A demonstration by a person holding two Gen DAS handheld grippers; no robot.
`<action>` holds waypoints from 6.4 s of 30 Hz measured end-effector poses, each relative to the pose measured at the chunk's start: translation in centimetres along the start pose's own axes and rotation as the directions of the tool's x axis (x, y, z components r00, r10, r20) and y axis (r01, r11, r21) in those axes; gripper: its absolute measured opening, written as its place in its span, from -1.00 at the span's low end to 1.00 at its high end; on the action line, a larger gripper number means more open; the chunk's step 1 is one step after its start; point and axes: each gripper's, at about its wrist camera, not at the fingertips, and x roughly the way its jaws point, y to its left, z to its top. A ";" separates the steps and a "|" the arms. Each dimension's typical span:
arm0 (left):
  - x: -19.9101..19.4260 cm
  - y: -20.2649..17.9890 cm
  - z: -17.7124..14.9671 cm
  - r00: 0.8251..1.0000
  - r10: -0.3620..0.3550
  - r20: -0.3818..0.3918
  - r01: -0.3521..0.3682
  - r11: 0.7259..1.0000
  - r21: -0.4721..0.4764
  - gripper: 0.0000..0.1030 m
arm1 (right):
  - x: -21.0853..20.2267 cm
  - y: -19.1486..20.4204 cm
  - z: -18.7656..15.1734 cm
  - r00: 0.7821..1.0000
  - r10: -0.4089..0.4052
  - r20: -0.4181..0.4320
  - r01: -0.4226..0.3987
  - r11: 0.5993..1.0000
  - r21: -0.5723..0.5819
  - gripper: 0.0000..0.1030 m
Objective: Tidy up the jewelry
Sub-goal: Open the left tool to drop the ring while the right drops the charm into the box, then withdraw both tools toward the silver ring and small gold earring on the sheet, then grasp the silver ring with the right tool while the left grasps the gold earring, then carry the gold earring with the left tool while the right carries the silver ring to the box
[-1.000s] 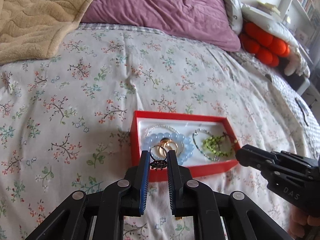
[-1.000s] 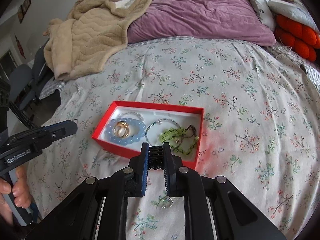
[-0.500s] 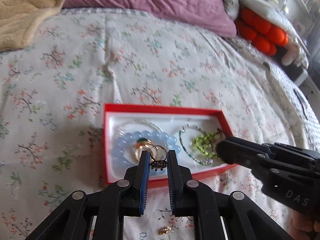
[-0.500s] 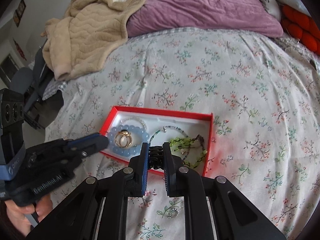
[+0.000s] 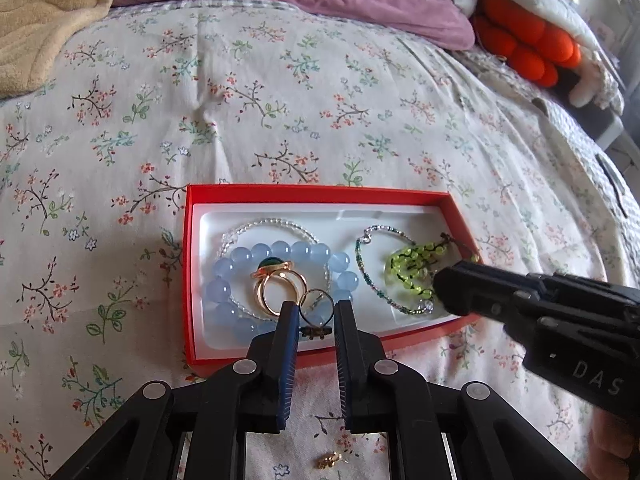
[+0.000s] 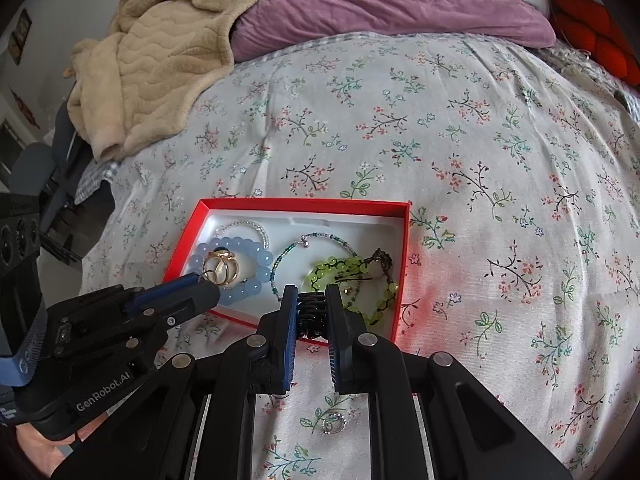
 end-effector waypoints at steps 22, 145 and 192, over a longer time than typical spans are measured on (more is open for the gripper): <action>-3.3 -1.2 -2.5 0.994 0.108 0.019 -0.109 0.992 0.060 0.73 | -6.1 -1.0 -1.9 0.996 -0.058 0.063 0.057 0.998 0.021 0.25; 0.2 -1.8 -10.0 0.992 0.124 0.023 -0.127 0.976 0.176 -0.81 | 1.0 1.3 -12.2 0.986 -0.150 0.076 0.165 0.948 -0.272 -0.69; -1.9 0.4 -0.4 0.992 0.047 0.121 -0.050 0.998 0.023 -0.68 | -1.5 2.7 -0.3 0.986 -0.143 0.086 0.156 0.972 -0.174 -0.69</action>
